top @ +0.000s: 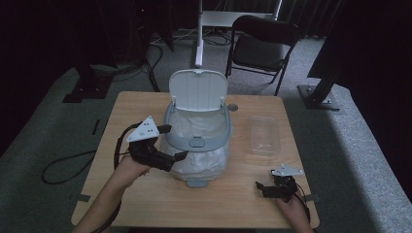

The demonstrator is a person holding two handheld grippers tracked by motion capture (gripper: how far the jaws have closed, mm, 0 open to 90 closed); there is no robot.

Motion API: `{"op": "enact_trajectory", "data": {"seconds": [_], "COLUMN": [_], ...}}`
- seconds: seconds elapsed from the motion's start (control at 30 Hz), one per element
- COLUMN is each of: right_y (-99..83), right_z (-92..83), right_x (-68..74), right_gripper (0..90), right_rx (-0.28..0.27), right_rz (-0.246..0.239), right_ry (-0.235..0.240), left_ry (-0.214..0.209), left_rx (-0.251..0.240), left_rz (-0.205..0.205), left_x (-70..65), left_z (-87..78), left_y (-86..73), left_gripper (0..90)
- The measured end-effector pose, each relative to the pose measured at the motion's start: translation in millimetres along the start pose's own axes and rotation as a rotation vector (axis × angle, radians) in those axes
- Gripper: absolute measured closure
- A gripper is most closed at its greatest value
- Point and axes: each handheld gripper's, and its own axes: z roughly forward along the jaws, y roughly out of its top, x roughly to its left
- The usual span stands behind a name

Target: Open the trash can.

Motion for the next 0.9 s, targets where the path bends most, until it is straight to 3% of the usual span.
{"op": "enact_trajectory", "data": {"seconds": [0.07, 0.2, 0.27, 0.5, 0.9], "right_y": [0.0, 0.0, 0.0, 0.0, 0.0], "right_z": [0.0, 0.0, 0.0, 0.0, 0.0], "right_x": [0.0, 0.0, 0.0, 0.0, -0.1], "right_gripper": [14.6, 14.6, 14.6, 14.6, 14.6], "right_rx": [0.000, 0.001, 0.001, 0.001, 0.000], "right_rz": [0.000, 0.001, 0.001, 0.001, 0.002], "right_ry": [0.000, -0.001, -0.001, -0.001, -0.002], "left_ry": [0.013, 0.040, 0.032, 0.048, 0.113], "left_rx": [-0.019, -0.047, -0.057, -0.057, -0.024], "left_rz": [-0.018, -0.012, -0.024, -0.063, -0.068], "left_x": [4.0, 7.4, 9.6, 19.3, 28.0], "left_z": [-2.6, -7.1, -9.2, -16.3, -22.9], "left_y": [-5.3, -12.2, -15.2, -27.4, -52.0], "left_gripper": [1.8, 1.8, 1.8, 1.8, 1.8]}}
